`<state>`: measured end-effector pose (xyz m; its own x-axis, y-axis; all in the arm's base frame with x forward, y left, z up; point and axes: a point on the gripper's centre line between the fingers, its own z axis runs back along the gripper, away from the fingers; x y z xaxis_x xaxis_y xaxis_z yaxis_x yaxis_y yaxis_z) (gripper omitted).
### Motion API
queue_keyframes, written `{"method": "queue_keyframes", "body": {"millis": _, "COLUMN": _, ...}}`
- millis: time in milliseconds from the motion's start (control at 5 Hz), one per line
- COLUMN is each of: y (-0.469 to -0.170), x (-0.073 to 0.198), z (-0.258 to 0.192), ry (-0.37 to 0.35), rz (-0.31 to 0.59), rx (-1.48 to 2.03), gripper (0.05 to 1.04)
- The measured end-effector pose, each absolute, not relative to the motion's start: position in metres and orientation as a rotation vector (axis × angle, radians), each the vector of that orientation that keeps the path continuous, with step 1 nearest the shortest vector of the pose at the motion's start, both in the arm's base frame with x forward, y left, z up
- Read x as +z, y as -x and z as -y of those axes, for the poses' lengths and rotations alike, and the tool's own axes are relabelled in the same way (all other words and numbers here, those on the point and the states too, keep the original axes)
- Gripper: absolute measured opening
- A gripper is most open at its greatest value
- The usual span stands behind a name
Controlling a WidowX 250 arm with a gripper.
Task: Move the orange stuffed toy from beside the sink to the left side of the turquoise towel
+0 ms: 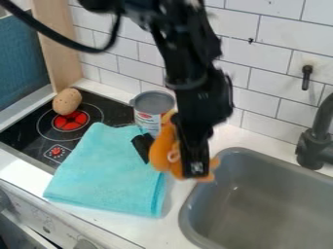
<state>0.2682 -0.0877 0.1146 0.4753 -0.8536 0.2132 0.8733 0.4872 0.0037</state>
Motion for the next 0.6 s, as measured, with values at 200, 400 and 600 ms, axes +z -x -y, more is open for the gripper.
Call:
{"method": "queue_keyframes", "body": {"millis": 200, "y": -0.269, "x": 0.133, "z": 0.062, "ry": 0.131, "rz": 0.247, "rx": -1.006, "gripper": 0.597}}
{"method": "queue_keyframes", "body": {"millis": 400, "y": -0.262, "x": 0.134, "z": 0.015, "ry": 0.062, "rz": 0.198, "rx": -0.883, "gripper": 0.597}}
{"method": "queue_keyframes", "body": {"millis": 600, "y": -0.258, "x": 0.125, "z": -0.034, "ry": 0.066, "rz": 0.148, "rx": -0.772, "gripper": 0.597}}
